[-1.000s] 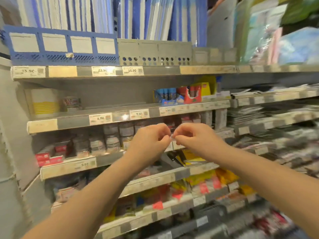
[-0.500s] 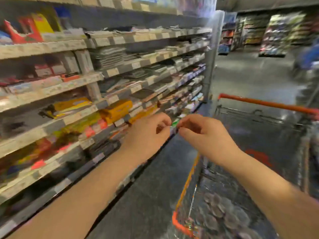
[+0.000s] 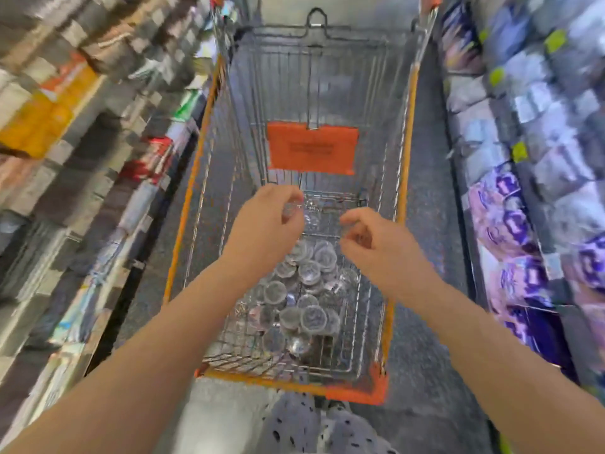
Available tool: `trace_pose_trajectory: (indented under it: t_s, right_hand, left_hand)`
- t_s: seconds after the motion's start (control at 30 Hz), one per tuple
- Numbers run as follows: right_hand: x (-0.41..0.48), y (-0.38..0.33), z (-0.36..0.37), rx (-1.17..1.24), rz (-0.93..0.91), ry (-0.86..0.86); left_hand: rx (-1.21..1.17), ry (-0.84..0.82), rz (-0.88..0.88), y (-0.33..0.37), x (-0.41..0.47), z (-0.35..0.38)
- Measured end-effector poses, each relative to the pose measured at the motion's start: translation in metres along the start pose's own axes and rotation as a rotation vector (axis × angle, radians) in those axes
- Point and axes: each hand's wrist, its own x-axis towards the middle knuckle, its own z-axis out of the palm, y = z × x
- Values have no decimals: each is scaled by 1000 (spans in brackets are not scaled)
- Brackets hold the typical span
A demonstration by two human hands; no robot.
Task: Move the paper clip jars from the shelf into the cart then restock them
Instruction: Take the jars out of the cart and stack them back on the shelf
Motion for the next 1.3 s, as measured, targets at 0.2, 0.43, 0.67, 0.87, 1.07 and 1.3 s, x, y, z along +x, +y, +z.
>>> trace_pose_trajectory:
  t_s: [0.2,0.43,0.67,0.87,1.07,1.3]
  right_hand:
    - [43,35,66,7,173,-66]
    - [89,70,160,-68,340,-266]
    - [84,121,240,-389,395,-441]
    - [66,154,256,-612,347,-587]
    - [69,159,265,-789,264,-720]
    - [67,158,269,-766,308,-636]
  left_hand:
    - [28,-122,-148,-74,25,49]
    - [88,-251,-480,-165,17,113]
    - [239,-597,-668,-229,-28,174]
    - [474,-916,-527,-258,-69,192]
    - [587,-883,-357,-267,-65,208]
    - [640,-814,-183,-266,-55,212]
